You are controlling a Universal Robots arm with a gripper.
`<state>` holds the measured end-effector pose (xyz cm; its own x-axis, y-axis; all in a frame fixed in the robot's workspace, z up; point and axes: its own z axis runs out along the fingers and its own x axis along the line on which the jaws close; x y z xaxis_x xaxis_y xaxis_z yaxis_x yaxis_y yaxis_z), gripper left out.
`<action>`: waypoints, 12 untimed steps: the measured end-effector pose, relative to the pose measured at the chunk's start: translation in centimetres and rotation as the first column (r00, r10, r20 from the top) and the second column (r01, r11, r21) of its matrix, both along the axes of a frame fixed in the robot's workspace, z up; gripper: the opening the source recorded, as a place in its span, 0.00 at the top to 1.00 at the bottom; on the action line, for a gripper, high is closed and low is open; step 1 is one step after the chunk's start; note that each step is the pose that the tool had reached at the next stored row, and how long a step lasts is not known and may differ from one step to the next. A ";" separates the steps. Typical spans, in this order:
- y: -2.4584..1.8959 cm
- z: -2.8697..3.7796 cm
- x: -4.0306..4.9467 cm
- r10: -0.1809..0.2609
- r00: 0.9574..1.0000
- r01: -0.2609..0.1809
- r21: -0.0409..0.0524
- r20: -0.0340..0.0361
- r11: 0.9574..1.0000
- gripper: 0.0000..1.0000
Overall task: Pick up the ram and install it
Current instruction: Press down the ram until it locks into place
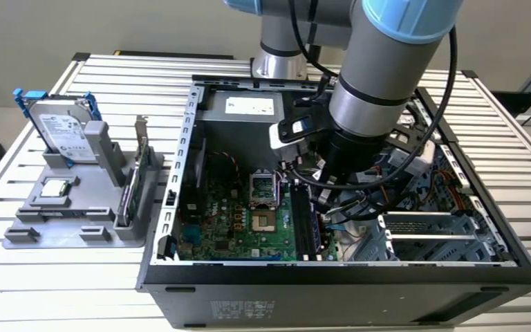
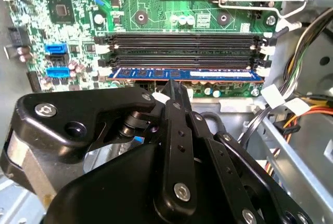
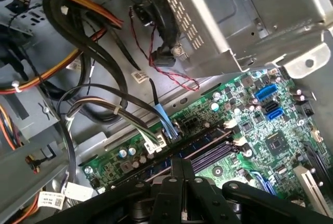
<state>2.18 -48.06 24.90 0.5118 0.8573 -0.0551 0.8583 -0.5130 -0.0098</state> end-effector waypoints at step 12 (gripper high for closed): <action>0.05 -0.04 0.00 0.134 0.991 -0.134 0.002 0.000 0.991 1.00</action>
